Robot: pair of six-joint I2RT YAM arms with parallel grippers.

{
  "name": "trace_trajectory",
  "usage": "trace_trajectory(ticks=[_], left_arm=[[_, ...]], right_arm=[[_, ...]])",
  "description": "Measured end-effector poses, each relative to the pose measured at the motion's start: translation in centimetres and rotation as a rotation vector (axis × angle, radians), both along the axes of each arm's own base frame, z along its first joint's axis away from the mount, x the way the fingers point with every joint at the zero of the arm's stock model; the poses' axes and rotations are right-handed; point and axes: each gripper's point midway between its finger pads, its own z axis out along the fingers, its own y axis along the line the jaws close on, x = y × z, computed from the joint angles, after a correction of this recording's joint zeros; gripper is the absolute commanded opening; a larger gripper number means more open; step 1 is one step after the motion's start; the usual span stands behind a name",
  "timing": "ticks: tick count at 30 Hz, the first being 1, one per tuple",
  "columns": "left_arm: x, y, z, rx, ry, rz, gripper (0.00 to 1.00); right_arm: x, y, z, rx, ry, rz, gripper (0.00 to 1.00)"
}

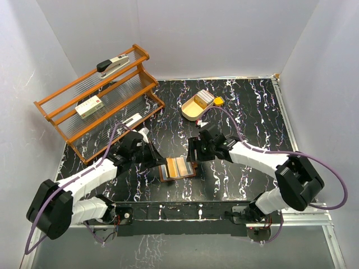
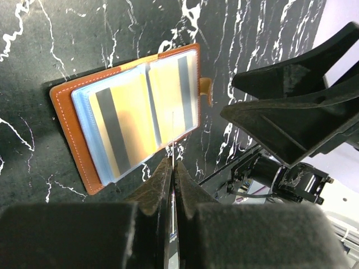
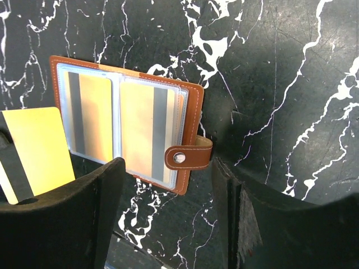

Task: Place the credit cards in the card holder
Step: Insert the credit card into the card holder.

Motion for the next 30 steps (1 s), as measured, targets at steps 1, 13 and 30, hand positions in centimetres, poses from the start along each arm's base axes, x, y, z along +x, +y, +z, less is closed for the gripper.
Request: trace_trajectory(ticks=[1, 13, 30], left_arm=[[-0.1, -0.1, -0.5, -0.002, 0.010, -0.004, 0.00], [-0.5, -0.6, -2.2, -0.034, 0.041, -0.027, 0.00], [-0.9, -1.2, -2.3, -0.021, 0.022, -0.157, 0.00]], right_arm=[[0.0, 0.1, -0.3, -0.010, 0.001, 0.008, 0.61], [-0.2, 1.2, -3.5, -0.154, -0.001, 0.100, 0.37], [-2.3, -0.4, -3.7, -0.255, -0.058, 0.115, 0.38]])
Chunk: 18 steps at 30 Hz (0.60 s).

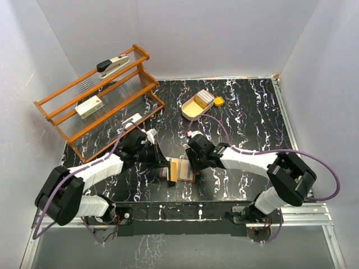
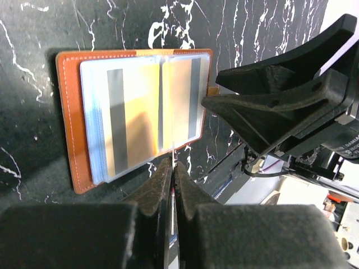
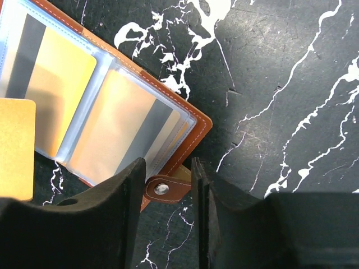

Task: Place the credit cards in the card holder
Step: Insert the credit card into the card holder.

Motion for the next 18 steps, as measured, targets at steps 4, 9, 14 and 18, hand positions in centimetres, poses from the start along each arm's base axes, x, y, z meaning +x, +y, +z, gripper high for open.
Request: trace_trajectory(ticks=[4, 9, 14, 18], left_arm=[[0.8, -0.3, 0.1, 0.013, -0.010, -0.045, 0.00], [1.0, -0.8, 0.0, -0.010, -0.009, -0.101, 0.00], [1.0, -0.6, -1.3, 0.017, 0.029, -0.125, 0.00], [1.0, -0.2, -1.5, 0.032, 0.046, -0.120, 0.00]], right_arm=[[0.1, -0.1, 0.0, 0.008, -0.013, -0.003, 0.37], [0.6, 0.6, 0.3, 0.037, -0.031, -0.004, 0.40], [1.0, 1.3, -0.2, 0.059, -0.024, 0.011, 0.43], [1.2, 2.0, -0.4, 0.081, -0.027, 0.042, 0.43]])
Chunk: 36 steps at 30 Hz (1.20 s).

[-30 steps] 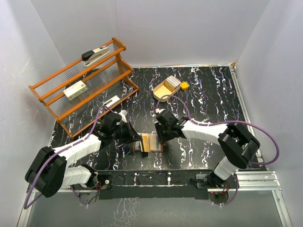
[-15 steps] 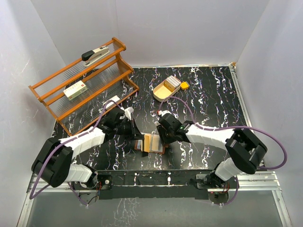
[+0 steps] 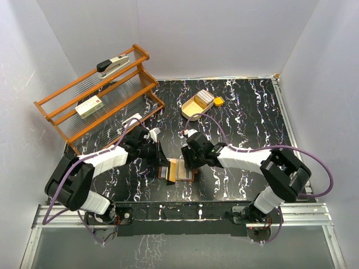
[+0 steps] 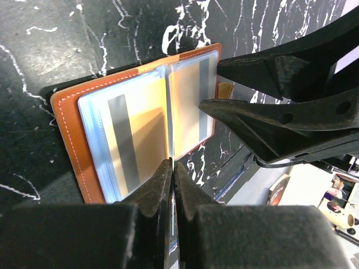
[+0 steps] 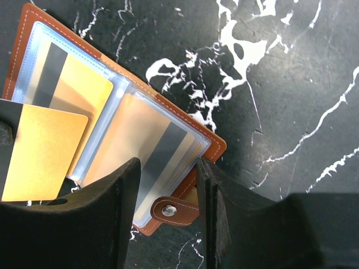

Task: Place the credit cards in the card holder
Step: Insert the credit card into the card holder.

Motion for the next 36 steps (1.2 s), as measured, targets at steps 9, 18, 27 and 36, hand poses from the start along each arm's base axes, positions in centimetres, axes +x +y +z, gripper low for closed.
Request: trace_trajectory(ticks=[9, 18, 27, 36], left_arm=[[-0.8, 1.4, -0.6, 0.062, 0.054, 0.062, 0.00], [-1.3, 1.6, 1.2, 0.013, 0.024, 0.104, 0.00], [0.4, 0.7, 2.6, 0.000, -0.040, 0.062, 0.00], [0.4, 0.7, 0.7, 0.016, -0.013, 0.014, 0.00]], right_arm=[[0.1, 2.1, 0.2, 0.069, -0.024, 0.125, 0.42], [-0.3, 1.5, 1.3, 0.062, -0.035, 0.129, 0.47], [0.5, 0.0, 1.7, 0.031, -0.019, -0.070, 0.47], [0.6, 0.3, 0.2, 0.027, 0.024, -0.116, 0.41]])
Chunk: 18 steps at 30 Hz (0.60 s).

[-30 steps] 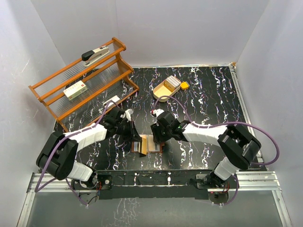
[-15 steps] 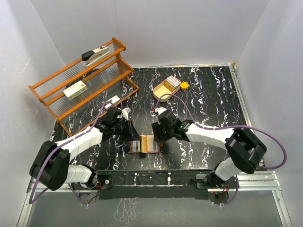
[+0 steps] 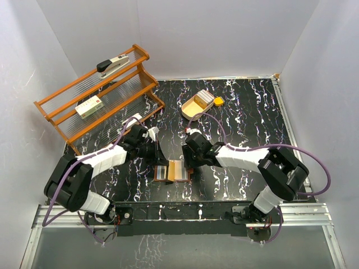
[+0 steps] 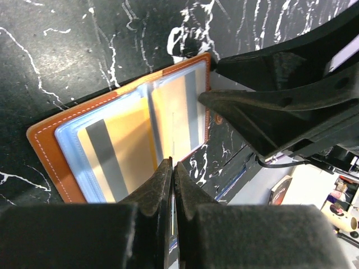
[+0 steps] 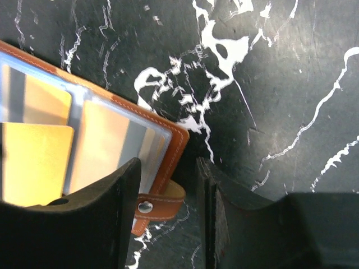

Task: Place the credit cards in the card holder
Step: Insert the credit card into the card holder.

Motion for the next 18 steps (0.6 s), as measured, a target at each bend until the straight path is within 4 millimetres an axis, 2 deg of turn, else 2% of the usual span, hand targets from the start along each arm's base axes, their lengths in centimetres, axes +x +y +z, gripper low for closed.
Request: trace_trajectory(ticks=[6, 13, 18], left_arm=[[0.0, 0.3, -1.0, 0.014, 0.031, -0.001, 0.00], [0.2, 0.1, -0.9, -0.006, 0.024, -0.004, 0.00], [0.2, 0.0, -1.7, -0.002, 0.047, 0.000, 0.00]], right_arm=[[0.5, 0.6, -0.4, 0.006, -0.004, 0.003, 0.32], [0.5, 0.6, -0.4, 0.007, -0.008, 0.007, 0.31], [0.5, 0.7, -0.5, 0.009, -0.010, 0.008, 0.30]])
